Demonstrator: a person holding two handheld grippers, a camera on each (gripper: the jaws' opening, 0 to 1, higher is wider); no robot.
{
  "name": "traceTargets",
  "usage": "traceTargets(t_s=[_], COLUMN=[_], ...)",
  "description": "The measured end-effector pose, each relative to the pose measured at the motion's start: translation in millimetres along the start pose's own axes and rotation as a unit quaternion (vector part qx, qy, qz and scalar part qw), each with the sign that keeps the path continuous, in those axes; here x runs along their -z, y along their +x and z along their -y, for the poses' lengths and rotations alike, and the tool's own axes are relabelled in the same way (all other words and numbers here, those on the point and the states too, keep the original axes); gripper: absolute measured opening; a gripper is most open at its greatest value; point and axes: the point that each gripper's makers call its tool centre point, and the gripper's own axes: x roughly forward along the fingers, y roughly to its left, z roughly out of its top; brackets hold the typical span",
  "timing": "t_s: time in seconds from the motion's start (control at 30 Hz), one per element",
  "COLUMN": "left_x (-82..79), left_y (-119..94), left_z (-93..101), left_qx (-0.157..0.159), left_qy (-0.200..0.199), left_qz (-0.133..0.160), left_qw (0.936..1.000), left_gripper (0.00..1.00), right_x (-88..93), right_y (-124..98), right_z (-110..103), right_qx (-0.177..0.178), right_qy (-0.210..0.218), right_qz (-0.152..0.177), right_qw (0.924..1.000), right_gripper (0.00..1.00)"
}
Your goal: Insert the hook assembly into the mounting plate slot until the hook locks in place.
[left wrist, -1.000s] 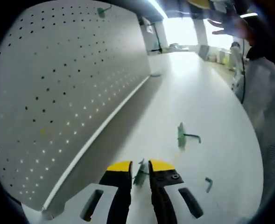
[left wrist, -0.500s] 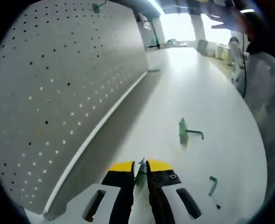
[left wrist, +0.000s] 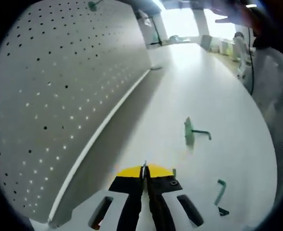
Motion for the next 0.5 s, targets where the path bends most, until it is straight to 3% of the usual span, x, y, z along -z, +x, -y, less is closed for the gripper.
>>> traceTargets(t_s=[0.5], left_x=[-7.2], left_y=[-14], left_z=[-9.1], left_qx=[-0.017], left_qy=[-0.027], left_qz=[0.015], left_qw=[0.9994], left_gripper=[0.02], right_x=[-1.7], right_y=[1], right_z=[-4], right_qx=[-0.006], right_qy=[-0.001], right_qz=[0.002], right_qw=[1.0], right_gripper=[0.52])
